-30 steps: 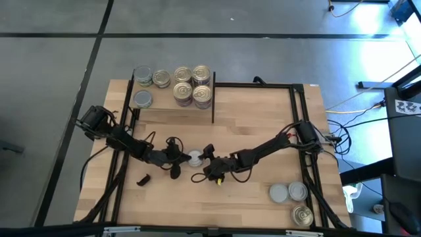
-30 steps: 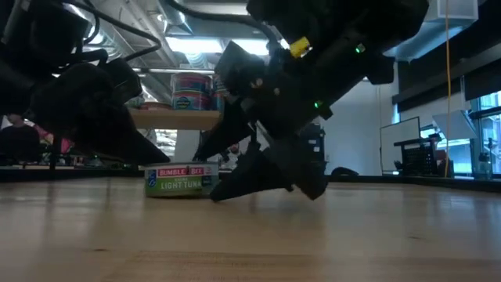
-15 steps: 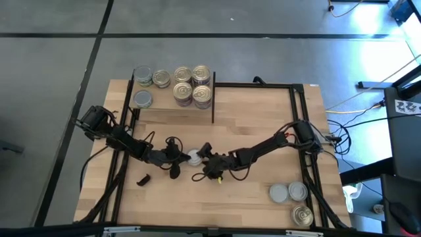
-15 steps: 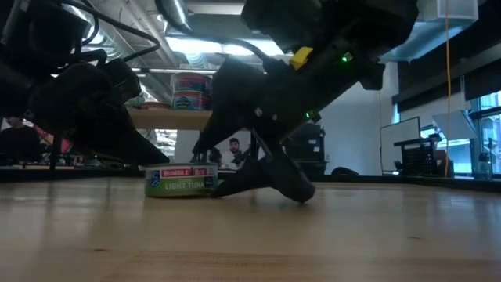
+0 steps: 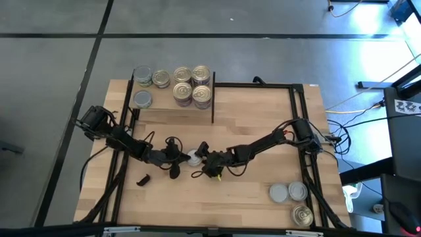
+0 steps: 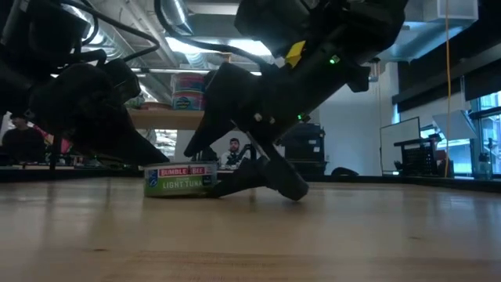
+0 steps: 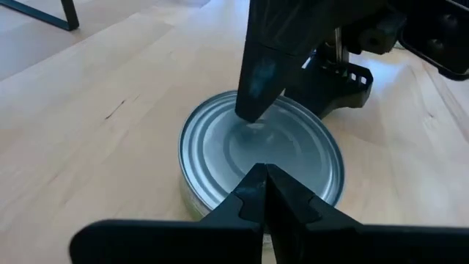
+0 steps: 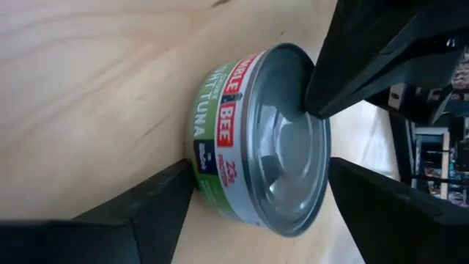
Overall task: Stack canned seafood by type on shelf
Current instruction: Stack the green tuna can on top of the green tuna can on the shelf
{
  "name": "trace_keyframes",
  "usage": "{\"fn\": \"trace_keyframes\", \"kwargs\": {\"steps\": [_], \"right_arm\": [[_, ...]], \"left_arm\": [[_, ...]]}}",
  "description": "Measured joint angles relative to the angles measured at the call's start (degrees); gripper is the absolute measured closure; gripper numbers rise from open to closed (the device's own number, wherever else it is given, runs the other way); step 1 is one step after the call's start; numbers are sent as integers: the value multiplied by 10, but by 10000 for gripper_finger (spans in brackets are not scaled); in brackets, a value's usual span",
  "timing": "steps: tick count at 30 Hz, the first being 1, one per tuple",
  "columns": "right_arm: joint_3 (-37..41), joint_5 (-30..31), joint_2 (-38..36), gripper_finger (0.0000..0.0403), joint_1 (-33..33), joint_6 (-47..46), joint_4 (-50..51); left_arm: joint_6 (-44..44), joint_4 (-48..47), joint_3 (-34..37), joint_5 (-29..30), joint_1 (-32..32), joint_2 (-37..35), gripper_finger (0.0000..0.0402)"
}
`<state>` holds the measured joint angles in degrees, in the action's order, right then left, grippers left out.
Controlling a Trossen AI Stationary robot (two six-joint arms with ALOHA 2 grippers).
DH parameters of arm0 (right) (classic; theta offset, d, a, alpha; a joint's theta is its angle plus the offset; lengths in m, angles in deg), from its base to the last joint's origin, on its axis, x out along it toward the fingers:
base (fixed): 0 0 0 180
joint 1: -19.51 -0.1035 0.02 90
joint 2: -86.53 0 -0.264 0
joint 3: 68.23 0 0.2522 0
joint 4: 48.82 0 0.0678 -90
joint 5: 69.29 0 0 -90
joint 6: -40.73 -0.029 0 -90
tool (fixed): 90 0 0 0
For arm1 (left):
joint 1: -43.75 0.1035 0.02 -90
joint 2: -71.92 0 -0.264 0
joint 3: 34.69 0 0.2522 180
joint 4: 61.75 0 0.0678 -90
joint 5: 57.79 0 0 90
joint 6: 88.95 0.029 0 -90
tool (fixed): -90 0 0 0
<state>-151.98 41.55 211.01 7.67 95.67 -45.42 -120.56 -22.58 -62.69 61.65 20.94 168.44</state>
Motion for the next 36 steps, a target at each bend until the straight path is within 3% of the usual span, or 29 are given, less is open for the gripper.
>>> {"fn": "trace_keyframes", "kwargs": {"steps": [10,20,32,36], "right_arm": [[-26,5,17,94,1,28,-10],[-26,1,18,239,4,-5,-19],[-27,-5,18,239,3,-53,-21],[-27,-5,18,239,2,-57,-21]], "left_arm": [[0,0,0,6,0,0,394],[0,4,0,16,0,-1,394],[-10,4,0,18,0,-1,393],[-17,4,-1,19,0,-1,374]]}}
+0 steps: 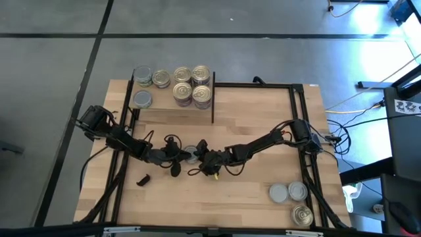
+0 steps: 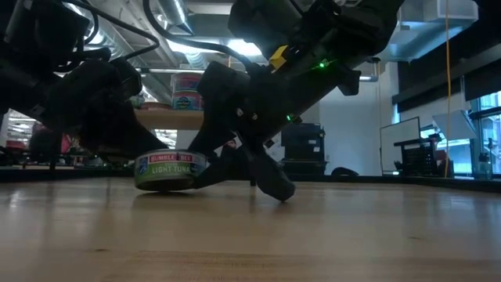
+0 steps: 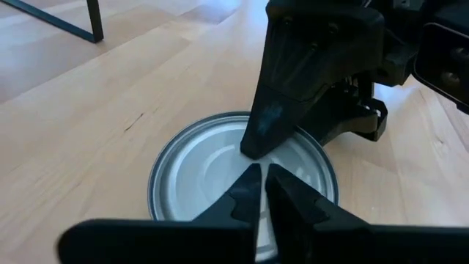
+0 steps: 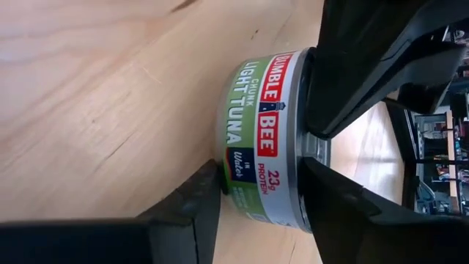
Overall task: Stack canned seafood by type on shelf
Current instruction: Stack the green tuna can on top of the green tuna can on the shelf
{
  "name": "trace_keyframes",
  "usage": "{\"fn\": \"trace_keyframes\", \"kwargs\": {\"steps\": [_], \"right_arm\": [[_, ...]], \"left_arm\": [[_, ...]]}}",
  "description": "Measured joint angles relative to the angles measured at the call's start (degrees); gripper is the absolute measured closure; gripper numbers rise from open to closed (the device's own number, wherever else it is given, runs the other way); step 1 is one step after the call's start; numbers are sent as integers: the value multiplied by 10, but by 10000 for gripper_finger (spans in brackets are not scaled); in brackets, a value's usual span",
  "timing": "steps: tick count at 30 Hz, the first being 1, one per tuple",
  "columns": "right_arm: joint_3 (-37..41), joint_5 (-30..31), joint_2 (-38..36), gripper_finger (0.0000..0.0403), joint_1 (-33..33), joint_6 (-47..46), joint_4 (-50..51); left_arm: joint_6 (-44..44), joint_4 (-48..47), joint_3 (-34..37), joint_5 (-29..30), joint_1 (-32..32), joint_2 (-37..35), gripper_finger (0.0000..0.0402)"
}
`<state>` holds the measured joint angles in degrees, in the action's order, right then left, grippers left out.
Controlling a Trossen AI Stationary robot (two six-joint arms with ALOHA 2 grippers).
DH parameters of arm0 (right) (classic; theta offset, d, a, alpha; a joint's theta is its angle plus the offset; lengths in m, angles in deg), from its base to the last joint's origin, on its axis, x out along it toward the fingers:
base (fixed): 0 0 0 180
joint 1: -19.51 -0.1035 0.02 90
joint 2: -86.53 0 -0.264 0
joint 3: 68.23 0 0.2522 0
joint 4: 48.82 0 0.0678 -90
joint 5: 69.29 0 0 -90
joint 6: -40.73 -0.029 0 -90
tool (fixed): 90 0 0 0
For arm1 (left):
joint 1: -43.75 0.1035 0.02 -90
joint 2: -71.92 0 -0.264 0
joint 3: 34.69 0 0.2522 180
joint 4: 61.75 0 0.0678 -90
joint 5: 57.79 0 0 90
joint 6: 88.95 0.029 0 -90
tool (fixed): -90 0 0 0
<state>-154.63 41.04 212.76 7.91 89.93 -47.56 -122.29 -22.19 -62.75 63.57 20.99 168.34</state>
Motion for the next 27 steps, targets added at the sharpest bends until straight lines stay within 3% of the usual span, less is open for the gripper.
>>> {"fn": "trace_keyframes", "kwargs": {"steps": [13,20,27], "right_arm": [[0,-2,-1,239,-1,-12,-9],[0,6,-14,242,-2,-70,-20],[0,15,-16,242,-4,-98,-17]], "left_arm": [[31,-17,0,-2,-4,-27,218],[68,-65,0,-15,-8,-80,195],[66,-63,0,-11,-3,-82,194]]}}
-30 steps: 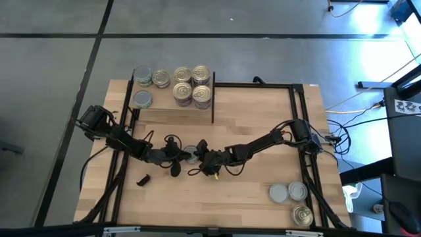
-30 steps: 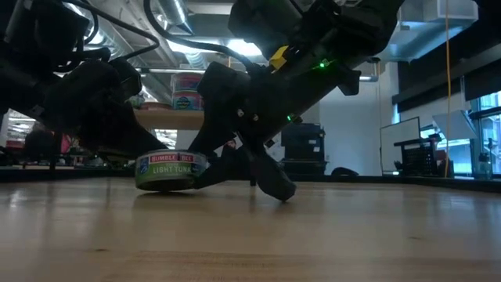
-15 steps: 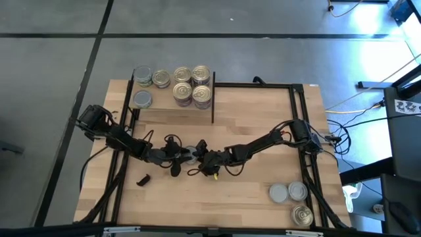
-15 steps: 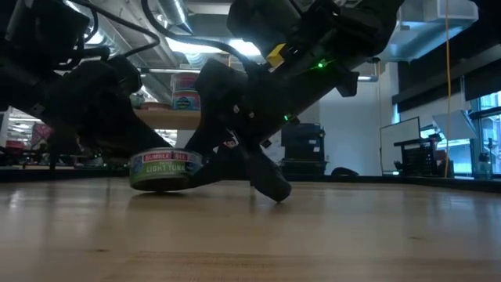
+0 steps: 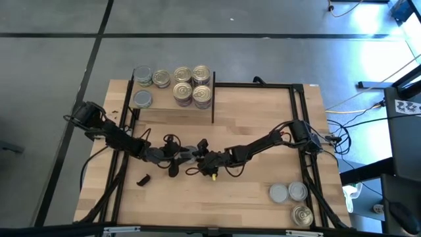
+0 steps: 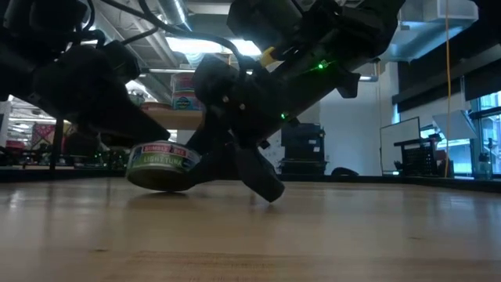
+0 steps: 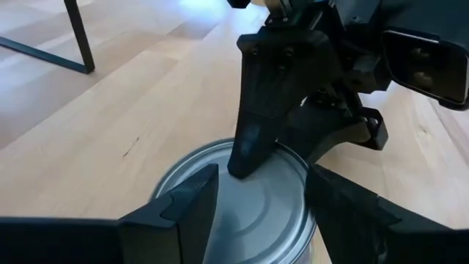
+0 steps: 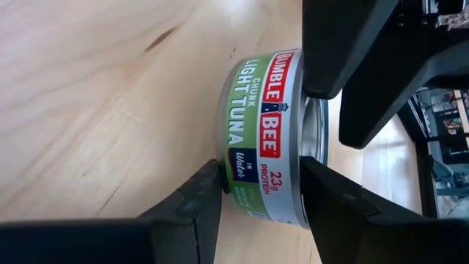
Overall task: Stack canned seafood by type on shelf
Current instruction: Stack the green tuna can on top of the green tuna can on the shelf
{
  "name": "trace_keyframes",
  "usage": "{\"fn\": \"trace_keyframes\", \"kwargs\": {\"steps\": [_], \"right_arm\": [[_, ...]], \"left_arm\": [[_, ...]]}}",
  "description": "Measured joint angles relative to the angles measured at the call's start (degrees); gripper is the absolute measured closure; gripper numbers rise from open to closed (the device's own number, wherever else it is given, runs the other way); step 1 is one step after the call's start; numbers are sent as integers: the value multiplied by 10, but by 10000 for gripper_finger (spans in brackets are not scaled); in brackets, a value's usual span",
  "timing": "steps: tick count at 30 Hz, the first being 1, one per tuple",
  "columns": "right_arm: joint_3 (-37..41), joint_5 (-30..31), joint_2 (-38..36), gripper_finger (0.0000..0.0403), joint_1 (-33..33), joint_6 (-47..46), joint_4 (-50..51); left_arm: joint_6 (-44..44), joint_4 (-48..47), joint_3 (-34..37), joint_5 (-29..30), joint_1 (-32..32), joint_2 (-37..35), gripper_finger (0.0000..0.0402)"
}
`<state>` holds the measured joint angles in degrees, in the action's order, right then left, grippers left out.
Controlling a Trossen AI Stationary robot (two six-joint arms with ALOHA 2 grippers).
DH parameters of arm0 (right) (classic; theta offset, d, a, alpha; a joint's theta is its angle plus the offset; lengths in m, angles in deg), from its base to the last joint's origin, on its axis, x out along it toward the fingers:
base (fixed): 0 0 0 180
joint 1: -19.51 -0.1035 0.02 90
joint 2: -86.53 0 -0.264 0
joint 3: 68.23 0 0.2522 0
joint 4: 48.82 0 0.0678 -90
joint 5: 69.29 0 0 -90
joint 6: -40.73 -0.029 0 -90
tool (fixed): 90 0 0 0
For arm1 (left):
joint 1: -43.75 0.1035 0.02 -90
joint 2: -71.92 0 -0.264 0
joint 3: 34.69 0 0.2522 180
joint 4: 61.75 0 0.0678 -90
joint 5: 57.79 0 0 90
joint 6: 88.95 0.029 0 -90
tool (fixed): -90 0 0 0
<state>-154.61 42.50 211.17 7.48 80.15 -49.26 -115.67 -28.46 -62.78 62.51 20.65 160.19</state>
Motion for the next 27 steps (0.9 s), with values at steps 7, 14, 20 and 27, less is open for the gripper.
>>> {"fn": "trace_keyframes", "kwargs": {"steps": [7,14,20,27], "right_arm": [[0,11,0,242,-3,-7,3],[0,31,0,249,-1,-41,3],[0,37,0,249,-2,-48,1],[0,36,0,248,-2,-63,-10]], "left_arm": [[30,-3,-5,1,7,0,166],[120,-66,-31,-32,2,-25,101],[169,-216,-48,-17,-13,-89,95],[267,-274,-63,2,-16,-116,96]]}}
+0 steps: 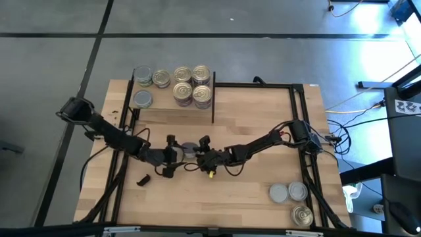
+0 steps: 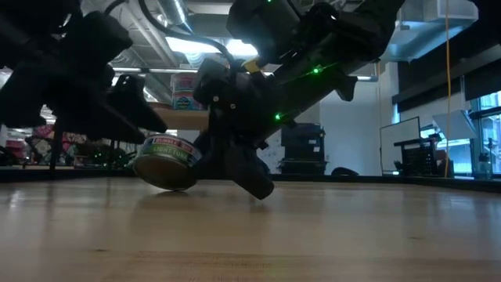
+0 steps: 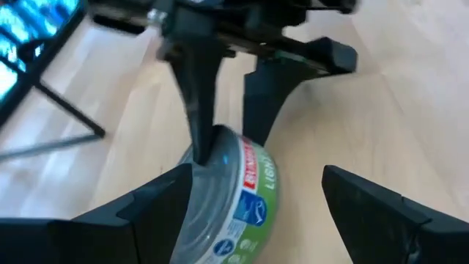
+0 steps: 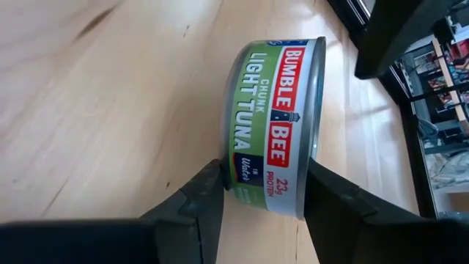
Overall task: Stack canned seafood by type on shelf
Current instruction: Stack the green tuna can on top of the green tuna can on the shelf
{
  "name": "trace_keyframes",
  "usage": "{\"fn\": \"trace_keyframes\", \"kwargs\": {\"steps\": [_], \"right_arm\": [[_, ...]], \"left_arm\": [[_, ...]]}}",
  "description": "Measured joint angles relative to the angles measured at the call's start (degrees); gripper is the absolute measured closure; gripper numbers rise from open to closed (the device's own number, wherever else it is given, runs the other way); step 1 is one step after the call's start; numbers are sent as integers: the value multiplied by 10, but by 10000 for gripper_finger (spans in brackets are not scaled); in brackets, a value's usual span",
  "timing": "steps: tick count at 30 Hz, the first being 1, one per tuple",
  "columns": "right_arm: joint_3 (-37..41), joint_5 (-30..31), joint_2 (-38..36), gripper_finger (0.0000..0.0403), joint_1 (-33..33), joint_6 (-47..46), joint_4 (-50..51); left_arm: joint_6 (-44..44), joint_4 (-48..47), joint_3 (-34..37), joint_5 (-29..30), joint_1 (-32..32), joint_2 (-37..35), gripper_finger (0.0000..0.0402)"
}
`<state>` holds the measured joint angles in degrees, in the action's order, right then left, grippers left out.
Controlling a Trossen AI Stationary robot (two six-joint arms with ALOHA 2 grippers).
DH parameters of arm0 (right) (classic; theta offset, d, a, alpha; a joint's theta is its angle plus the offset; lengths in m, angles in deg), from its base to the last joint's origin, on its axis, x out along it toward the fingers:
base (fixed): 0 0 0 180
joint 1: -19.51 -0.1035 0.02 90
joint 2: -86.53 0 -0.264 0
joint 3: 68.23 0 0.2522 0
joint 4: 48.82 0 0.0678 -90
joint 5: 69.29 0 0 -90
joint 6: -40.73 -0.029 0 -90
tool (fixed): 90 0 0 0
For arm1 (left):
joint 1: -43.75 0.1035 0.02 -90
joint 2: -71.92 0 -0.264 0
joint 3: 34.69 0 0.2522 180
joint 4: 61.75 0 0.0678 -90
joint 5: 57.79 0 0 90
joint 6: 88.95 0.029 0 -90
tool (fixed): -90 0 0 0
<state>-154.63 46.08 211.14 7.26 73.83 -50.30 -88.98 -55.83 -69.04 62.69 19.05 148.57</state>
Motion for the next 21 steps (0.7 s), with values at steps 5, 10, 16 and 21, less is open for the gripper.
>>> {"fn": "trace_keyframes", "kwargs": {"steps": [5,10,16,21], "right_arm": [[0,1,0,248,0,-5,-9],[0,2,0,248,0,-14,-11],[0,-1,1,248,-1,-20,-20],[-1,-2,1,247,-1,-34,-21]], "left_arm": [[67,-2,-2,4,2,18,99],[109,-3,-2,21,16,37,101],[118,-10,-2,20,34,65,138],[93,-15,-15,22,37,65,225]]}}
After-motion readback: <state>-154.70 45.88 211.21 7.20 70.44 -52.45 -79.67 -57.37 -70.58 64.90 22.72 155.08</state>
